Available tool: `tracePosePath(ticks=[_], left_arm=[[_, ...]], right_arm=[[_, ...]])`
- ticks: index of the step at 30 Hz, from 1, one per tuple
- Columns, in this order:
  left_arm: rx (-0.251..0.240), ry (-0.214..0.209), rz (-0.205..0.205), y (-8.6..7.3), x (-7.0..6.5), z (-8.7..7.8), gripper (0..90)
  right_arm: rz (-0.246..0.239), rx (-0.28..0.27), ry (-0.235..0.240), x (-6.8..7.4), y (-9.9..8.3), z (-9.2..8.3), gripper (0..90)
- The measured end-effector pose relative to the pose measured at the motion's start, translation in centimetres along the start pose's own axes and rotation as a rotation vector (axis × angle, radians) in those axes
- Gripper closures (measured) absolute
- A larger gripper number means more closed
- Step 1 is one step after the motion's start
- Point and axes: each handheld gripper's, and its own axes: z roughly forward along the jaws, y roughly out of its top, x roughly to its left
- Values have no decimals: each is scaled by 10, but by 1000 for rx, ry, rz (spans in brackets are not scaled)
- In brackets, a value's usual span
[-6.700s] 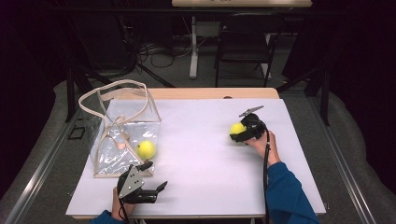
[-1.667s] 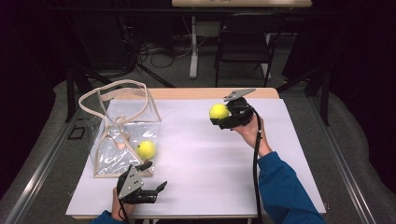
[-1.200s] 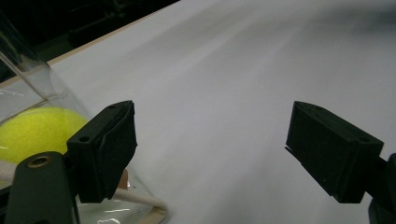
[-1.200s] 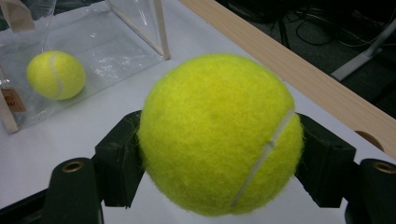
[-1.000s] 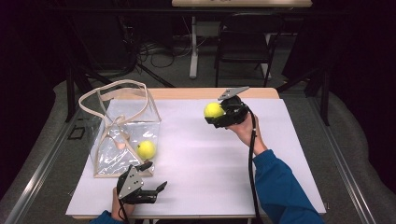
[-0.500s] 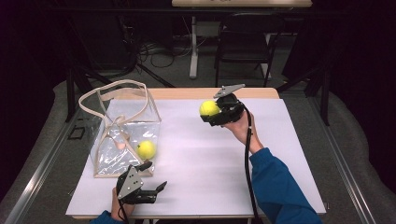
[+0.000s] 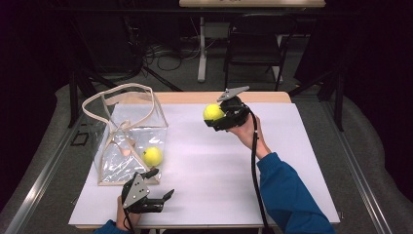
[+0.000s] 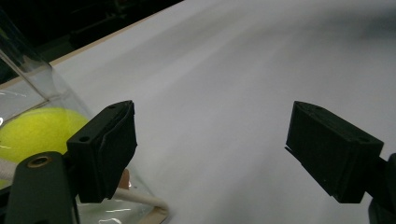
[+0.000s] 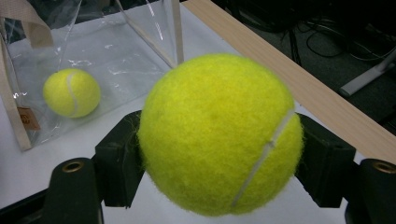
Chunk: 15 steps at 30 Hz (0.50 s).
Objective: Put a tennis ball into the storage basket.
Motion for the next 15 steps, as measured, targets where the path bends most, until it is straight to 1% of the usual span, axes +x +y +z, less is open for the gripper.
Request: tracePosePath(ticks=[3,15], left_arm=[[0,0,0,0,0,0,159],[2,-3,2,0,0,1,159]], right_arm=[[-8,0,2,1,2,1,262],[-14,-13,15,3,13,4,262]])
